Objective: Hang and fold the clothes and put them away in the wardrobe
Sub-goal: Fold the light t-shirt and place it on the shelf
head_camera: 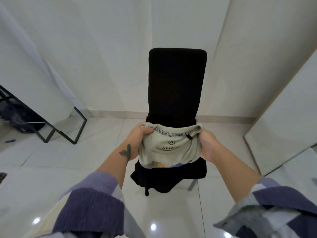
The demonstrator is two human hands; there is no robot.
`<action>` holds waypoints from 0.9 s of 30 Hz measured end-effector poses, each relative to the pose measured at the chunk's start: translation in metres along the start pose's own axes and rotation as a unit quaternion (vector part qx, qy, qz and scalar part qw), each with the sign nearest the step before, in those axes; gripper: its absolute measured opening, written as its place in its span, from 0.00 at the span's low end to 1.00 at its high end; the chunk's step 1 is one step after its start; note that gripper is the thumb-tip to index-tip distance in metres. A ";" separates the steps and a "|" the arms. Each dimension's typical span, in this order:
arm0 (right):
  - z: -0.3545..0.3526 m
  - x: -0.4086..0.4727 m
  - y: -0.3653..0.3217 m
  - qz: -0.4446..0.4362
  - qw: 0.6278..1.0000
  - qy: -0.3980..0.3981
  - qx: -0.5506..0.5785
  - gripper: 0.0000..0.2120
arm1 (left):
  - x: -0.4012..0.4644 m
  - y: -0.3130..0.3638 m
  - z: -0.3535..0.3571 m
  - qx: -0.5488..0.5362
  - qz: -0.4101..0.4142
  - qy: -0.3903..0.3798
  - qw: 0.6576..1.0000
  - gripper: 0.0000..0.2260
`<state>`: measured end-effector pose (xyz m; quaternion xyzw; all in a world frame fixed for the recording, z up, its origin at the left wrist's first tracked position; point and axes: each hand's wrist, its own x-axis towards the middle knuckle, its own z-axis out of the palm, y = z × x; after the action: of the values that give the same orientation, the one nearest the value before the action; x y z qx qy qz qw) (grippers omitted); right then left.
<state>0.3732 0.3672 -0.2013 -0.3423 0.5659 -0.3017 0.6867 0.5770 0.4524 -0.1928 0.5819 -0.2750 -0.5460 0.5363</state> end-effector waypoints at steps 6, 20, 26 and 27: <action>-0.013 -0.001 0.062 0.066 0.997 -0.011 -0.040 0.15 | -0.016 -0.080 -0.015 -0.031 -0.072 0.059 0.995 0.06; 0.014 0.146 0.059 0.049 0.998 0.029 -0.034 0.12 | 0.128 -0.112 -0.027 -0.034 -0.044 0.173 0.983 0.03; 0.040 0.265 0.068 0.029 0.995 0.064 -0.074 0.14 | 0.229 -0.141 -0.041 -0.012 -0.024 0.193 0.981 0.05; 0.042 0.285 0.072 0.027 0.993 0.073 -0.086 0.14 | 0.247 -0.150 -0.046 -0.003 -0.021 0.198 0.980 0.06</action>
<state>0.4674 0.1863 -0.4176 -0.3616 0.6477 -0.2573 0.6193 0.6420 0.2841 -0.4236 0.6826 -0.1493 -0.4318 0.5703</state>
